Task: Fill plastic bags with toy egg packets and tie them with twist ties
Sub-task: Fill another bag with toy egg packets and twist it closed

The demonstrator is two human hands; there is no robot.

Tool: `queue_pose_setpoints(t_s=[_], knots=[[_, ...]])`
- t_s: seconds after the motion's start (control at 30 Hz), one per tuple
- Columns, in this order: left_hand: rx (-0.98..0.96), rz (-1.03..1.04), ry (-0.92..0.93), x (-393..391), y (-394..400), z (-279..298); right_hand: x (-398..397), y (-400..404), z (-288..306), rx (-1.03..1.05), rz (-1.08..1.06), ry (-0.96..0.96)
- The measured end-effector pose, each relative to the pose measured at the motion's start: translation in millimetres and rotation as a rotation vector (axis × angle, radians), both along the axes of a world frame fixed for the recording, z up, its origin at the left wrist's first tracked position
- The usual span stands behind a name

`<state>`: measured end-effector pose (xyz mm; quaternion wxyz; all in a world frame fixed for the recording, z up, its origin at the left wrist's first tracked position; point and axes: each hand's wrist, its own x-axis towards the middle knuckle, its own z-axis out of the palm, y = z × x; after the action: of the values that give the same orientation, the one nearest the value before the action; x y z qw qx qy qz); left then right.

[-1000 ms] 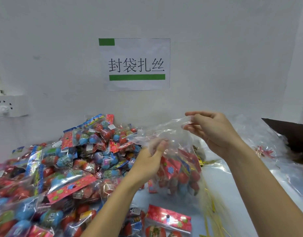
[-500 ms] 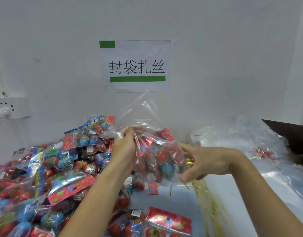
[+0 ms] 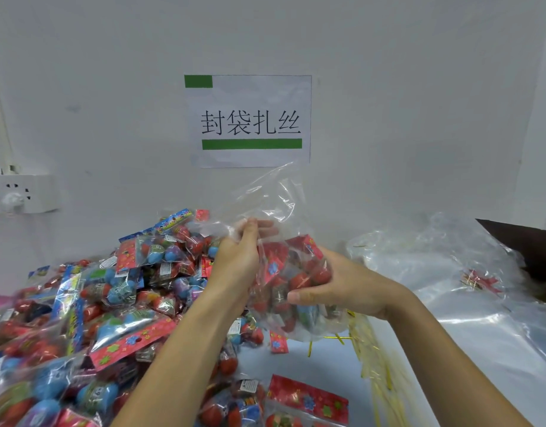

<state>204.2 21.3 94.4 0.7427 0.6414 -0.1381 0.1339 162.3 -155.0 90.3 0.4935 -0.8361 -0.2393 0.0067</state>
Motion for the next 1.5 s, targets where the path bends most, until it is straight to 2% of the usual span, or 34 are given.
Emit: queue_pose_setpoints(t_s=[0.13, 0.37, 0.6, 1.0, 1.17, 1.23, 1.27, 1.37, 1.43, 1.5], knots=[[0.052, 0.017, -0.043, -5, -6, -2, 0, 2, 3, 0.015, -0.005, -0.021], [0.198, 0.022, -0.139, -12, -11, -6, -10, 0, 9, -0.061, 0.114, 0.005], [0.191, -0.056, -0.188, -14, -16, -3, -6, 4, 8, -0.112, 0.11, -0.011], [0.109, -0.171, -0.041, -13, -17, -7, -3, 13, 1, -0.094, -0.018, -0.109], [0.069, -0.202, 0.051, -16, -10, -1, 2, 8, -4, -0.016, -0.048, -0.073], [0.158, -0.266, 0.04, -16, 2, 4, 3, 4, -6, 0.034, -0.05, -0.049], [0.268, -0.3, 0.017, -15, 11, 5, 3, 1, -7, 0.061, -0.065, -0.042], [0.726, -0.311, -0.043, -10, 39, 3, 7, -9, -9, 0.148, -0.145, -0.044], [0.92, -0.385, 0.04, -9, 53, -1, 6, -13, -7, 0.216, -0.167, -0.03], [1.016, -0.452, 0.11, -10, 52, -9, 4, -14, -5, 0.288, -0.145, 0.009]])
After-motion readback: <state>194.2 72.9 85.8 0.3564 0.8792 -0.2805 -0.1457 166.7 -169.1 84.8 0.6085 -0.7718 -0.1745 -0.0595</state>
